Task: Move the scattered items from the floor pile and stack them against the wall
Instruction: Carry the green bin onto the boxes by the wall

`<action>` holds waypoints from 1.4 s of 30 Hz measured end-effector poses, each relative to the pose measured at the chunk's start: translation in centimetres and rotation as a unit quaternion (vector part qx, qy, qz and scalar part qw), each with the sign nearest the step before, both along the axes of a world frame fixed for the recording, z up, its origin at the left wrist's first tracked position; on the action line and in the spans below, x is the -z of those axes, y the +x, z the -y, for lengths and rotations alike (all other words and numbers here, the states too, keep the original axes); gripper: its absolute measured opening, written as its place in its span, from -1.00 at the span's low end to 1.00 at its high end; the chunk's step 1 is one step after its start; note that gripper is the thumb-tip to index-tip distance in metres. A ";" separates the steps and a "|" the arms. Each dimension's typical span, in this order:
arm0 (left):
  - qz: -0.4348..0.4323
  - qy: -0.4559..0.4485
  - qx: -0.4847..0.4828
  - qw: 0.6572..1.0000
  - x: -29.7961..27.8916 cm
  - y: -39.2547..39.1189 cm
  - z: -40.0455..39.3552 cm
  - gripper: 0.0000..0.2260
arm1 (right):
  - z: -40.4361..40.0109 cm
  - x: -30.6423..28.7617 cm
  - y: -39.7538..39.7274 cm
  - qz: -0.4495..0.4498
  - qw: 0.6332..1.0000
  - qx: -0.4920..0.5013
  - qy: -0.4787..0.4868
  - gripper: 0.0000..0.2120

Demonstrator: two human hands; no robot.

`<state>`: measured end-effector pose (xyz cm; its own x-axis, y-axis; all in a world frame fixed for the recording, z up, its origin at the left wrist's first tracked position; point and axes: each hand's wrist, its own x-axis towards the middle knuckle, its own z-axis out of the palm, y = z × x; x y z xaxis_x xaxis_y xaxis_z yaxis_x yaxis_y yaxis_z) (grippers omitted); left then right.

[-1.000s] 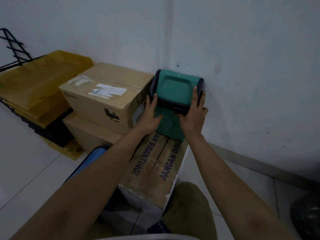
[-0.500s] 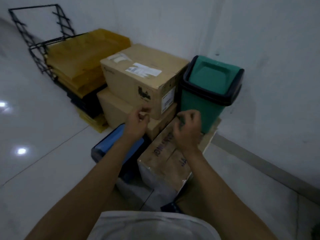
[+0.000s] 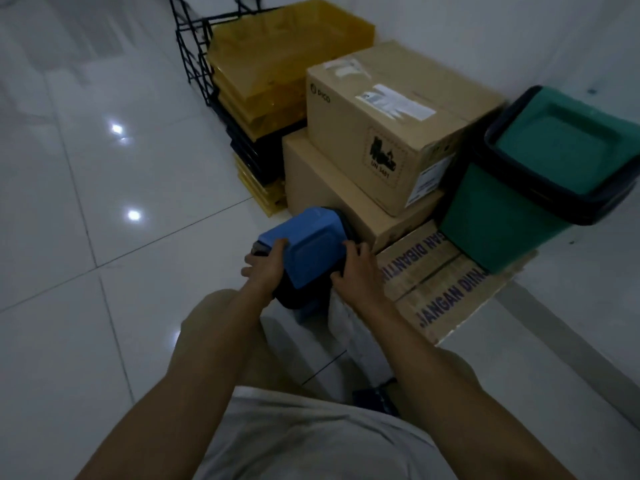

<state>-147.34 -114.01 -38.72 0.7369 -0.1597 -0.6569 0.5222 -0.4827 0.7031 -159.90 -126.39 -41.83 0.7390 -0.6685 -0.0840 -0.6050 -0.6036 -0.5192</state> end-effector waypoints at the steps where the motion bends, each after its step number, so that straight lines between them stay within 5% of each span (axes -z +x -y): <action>1: -0.016 -0.013 0.001 1.000 0.0 0.3 -0.1 -0.10 | 0.0 0.1 0.2 0.003 1.000 0.005 -0.002 -0.36; 5: -0.071 -0.073 0.039 0.994 0.7 2.1 -1.0 -0.09 | -0.4 0.3 0.3 0.017 0.999 0.009 -0.026 -0.28; 10: -0.025 -0.127 0.041 0.991 1.2 4.4 -1.9 -0.21 | -1.3 0.7 1.4 0.019 0.999 0.009 -0.029 -0.07; 17: -0.024 -0.205 0.039 0.978 2.1 7.5 -2.7 -0.12 | -2.3 0.5 3.2 0.022 0.998 -0.034 0.047 0.22; 27: 0.089 -0.195 0.032 0.976 -2.7 8.2 -4.2 -0.26 | -4.2 -2.3 4.4 0.145 0.988 -0.036 0.028 0.26; 35: 0.293 -0.180 0.074 0.936 -9.8 6.5 -3.0 -0.41 | -3.4 -9.1 3.3 0.259 0.965 0.002 -0.026 0.29; 42: 0.342 -0.226 0.129 0.903 -12.7 3.3 -2.2 -0.43 | -3.5 -11.6 -1.2 0.320 0.947 0.033 -0.020 0.30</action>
<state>-144.05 -111.80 -26.01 0.8458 -0.5216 0.1124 -0.1973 -0.1101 0.9741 -161.09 -122.92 -30.18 0.5864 -0.7084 0.3928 -0.2118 -0.6022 -0.7698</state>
